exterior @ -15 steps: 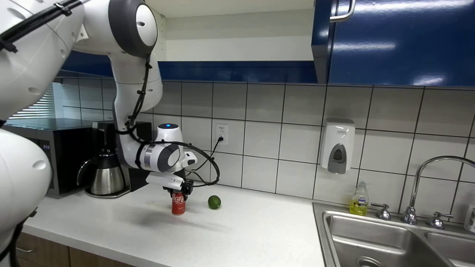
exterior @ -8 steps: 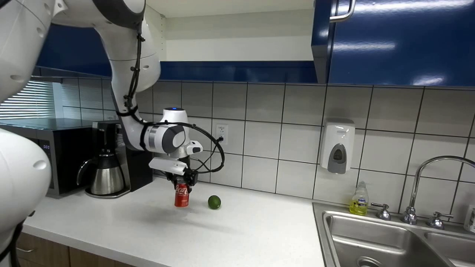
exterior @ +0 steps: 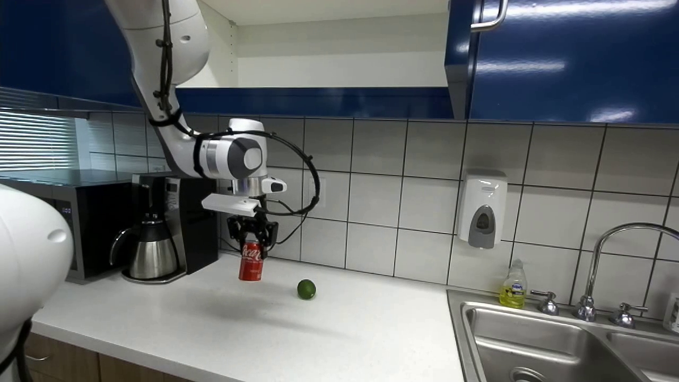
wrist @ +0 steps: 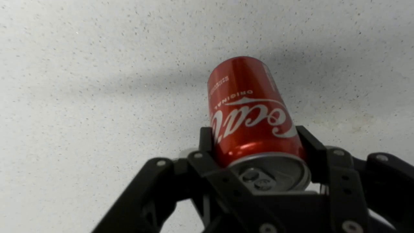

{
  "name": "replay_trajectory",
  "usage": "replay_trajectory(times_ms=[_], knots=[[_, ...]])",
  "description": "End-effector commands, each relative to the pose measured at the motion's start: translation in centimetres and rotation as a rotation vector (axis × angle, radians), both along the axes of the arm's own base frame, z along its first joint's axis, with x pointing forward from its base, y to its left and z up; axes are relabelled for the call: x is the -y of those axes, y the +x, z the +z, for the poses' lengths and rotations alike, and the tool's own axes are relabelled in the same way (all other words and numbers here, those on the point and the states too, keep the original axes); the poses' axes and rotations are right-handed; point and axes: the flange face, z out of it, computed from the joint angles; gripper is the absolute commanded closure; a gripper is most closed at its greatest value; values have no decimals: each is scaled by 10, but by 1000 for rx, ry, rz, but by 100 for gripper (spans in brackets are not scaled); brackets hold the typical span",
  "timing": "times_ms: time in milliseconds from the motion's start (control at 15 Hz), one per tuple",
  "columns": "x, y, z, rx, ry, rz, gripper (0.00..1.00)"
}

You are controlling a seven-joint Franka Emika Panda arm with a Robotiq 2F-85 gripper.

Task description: Put the can in the top cabinet

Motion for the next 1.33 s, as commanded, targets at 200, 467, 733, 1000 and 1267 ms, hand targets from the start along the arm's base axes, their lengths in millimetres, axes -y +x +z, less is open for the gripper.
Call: replay_trajectory(times_ms=[200, 467, 733, 1000, 1267], knots=[[-4, -48, 121, -30, -10, -22, 62], [-7, -70, 201, -26, -4, -35, 62], [-12, -87, 280, 25, 10, -29, 62], [-21, -97, 355, 80, 43, -17, 62], [-31, -97, 417, 140, 74, -5, 62]])
